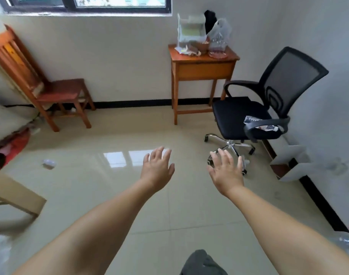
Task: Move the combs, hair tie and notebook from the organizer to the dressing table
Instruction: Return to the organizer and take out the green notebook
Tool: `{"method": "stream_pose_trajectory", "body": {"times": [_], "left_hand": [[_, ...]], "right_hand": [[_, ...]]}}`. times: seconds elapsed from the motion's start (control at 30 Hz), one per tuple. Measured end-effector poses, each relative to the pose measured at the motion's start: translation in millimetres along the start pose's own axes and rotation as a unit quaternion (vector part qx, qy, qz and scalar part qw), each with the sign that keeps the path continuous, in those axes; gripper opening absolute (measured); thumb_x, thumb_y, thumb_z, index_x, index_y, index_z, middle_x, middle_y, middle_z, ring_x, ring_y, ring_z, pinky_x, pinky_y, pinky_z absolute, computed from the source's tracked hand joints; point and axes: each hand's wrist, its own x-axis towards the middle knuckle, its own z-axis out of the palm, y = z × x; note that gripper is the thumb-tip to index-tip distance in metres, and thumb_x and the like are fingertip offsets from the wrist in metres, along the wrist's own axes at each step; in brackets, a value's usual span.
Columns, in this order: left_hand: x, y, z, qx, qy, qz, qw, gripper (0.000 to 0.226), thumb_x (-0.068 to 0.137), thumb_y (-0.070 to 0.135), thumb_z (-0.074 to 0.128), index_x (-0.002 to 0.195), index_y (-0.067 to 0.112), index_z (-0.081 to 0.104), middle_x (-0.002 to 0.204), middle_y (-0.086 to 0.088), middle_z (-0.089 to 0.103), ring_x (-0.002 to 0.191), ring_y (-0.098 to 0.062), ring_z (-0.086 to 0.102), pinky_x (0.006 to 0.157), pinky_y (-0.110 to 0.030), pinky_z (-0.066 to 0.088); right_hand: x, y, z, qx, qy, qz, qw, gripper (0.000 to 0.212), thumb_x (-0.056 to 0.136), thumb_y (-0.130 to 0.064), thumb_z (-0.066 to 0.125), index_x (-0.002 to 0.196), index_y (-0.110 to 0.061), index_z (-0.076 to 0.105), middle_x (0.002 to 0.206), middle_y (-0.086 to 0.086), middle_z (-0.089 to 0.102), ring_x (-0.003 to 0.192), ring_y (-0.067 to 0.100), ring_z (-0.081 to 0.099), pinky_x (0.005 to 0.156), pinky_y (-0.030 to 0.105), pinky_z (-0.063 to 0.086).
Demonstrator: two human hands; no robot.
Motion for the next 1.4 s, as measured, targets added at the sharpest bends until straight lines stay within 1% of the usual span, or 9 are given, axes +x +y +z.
{"method": "stream_pose_trajectory", "body": {"times": [0.17, 0.37, 0.5, 0.63, 0.83, 1.1, 1.2, 1.33, 1.4], "left_hand": [[137.2, -0.5, 7.7, 0.007, -0.001, 0.024, 1.000, 0.055, 0.094, 0.040, 0.031, 0.144, 0.021, 0.018, 0.156, -0.008, 0.019, 0.143, -0.024, 0.013, 0.116, -0.043, 0.012], [323.2, 10.5, 10.5, -0.007, 0.001, -0.032, 0.999, 0.055, 0.093, 0.039, 0.032, 0.144, 0.021, 0.020, 0.155, -0.007, 0.020, 0.143, -0.023, 0.014, 0.116, -0.042, 0.015], [427.0, 14.8, -4.6, -0.018, 0.013, -0.024, 0.999, 0.054, 0.094, 0.039, 0.032, 0.143, 0.021, 0.022, 0.155, -0.006, 0.021, 0.143, -0.022, 0.015, 0.115, -0.042, 0.016], [531.6, 10.1, -12.4, -0.024, 0.028, -0.035, 0.999, 0.053, 0.094, 0.038, 0.032, 0.143, 0.020, 0.023, 0.154, -0.007, 0.023, 0.143, -0.023, 0.017, 0.115, -0.042, 0.017], [718.5, -6.1, -18.7, -0.010, 0.051, -0.003, 0.999, 0.055, 0.093, 0.040, 0.037, 0.143, 0.022, 0.023, 0.154, -0.006, 0.025, 0.143, -0.022, 0.019, 0.116, -0.041, 0.017], [940.8, -34.0, -77.3, -0.019, 0.076, 0.004, 0.997, 0.058, 0.089, 0.040, 0.044, 0.141, 0.022, 0.025, 0.150, -0.006, 0.032, 0.139, -0.025, 0.026, 0.113, -0.043, 0.023], [998.7, -40.0, -82.0, -0.027, 0.074, 0.001, 0.997, 0.060, 0.089, 0.039, 0.046, 0.142, 0.022, 0.024, 0.150, -0.006, 0.032, 0.139, -0.025, 0.026, 0.113, -0.043, 0.024], [1075.7, -52.3, -79.7, -0.051, 0.106, -0.035, 0.992, 0.064, 0.090, 0.039, 0.047, 0.144, 0.018, 0.021, 0.153, -0.005, 0.027, 0.141, -0.024, 0.023, 0.113, -0.042, 0.027], [1112.2, -56.1, -76.2, -0.068, 0.116, -0.068, 0.989, 0.071, 0.090, 0.039, 0.049, 0.147, 0.015, 0.014, 0.156, -0.005, 0.021, 0.144, -0.022, 0.017, 0.114, -0.040, 0.026]], "right_hand": [[128.0, 19.3, 2.5, -0.004, 0.005, 0.012, 1.000, 0.054, 0.096, -0.044, 0.021, 0.147, -0.027, 0.016, 0.158, 0.003, 0.013, 0.146, 0.019, 0.004, 0.115, 0.057, 0.000], [313.6, 67.1, -13.2, -0.014, 0.000, 0.001, 1.000, 0.054, 0.097, -0.044, 0.022, 0.147, -0.027, 0.014, 0.158, 0.002, 0.013, 0.146, 0.018, 0.004, 0.115, 0.056, -0.001], [425.5, 90.9, -35.4, -0.010, 0.005, 0.016, 1.000, 0.054, 0.096, -0.044, 0.024, 0.146, -0.026, 0.018, 0.157, 0.004, 0.018, 0.146, 0.021, 0.009, 0.116, 0.055, 0.004], [527.6, 95.7, -38.5, -0.005, 0.011, -0.007, 1.000, 0.053, 0.096, -0.043, 0.023, 0.146, -0.026, 0.018, 0.157, 0.004, 0.018, 0.146, 0.021, 0.009, 0.116, 0.055, 0.005], [707.5, 96.5, -41.0, 0.016, 0.025, 0.003, 1.000, 0.052, 0.097, -0.042, 0.026, 0.146, -0.026, 0.020, 0.157, 0.005, 0.020, 0.146, 0.022, 0.010, 0.116, 0.054, 0.006], [923.3, 89.9, -88.7, 0.045, 0.066, 0.007, 0.997, 0.052, 0.097, -0.042, 0.027, 0.145, -0.024, 0.022, 0.157, 0.007, 0.021, 0.145, 0.024, 0.013, 0.116, 0.051, 0.011], [998.4, 86.8, -101.2, 0.061, 0.074, -0.006, 0.995, 0.052, 0.096, -0.041, 0.027, 0.144, -0.022, 0.025, 0.155, 0.008, 0.023, 0.144, 0.025, 0.018, 0.116, 0.049, 0.017], [1103.5, 77.4, -112.5, 0.129, 0.082, -0.036, 0.988, 0.049, 0.096, -0.034, 0.033, 0.141, -0.014, 0.030, 0.151, 0.011, 0.027, 0.135, 0.030, 0.031, 0.106, 0.045, 0.034], [1150.7, 73.7, -113.6, 0.166, 0.087, -0.048, 0.981, 0.048, 0.096, -0.027, 0.033, 0.141, -0.011, 0.030, 0.150, 0.012, 0.028, 0.134, 0.030, 0.033, 0.107, 0.043, 0.035]]}}
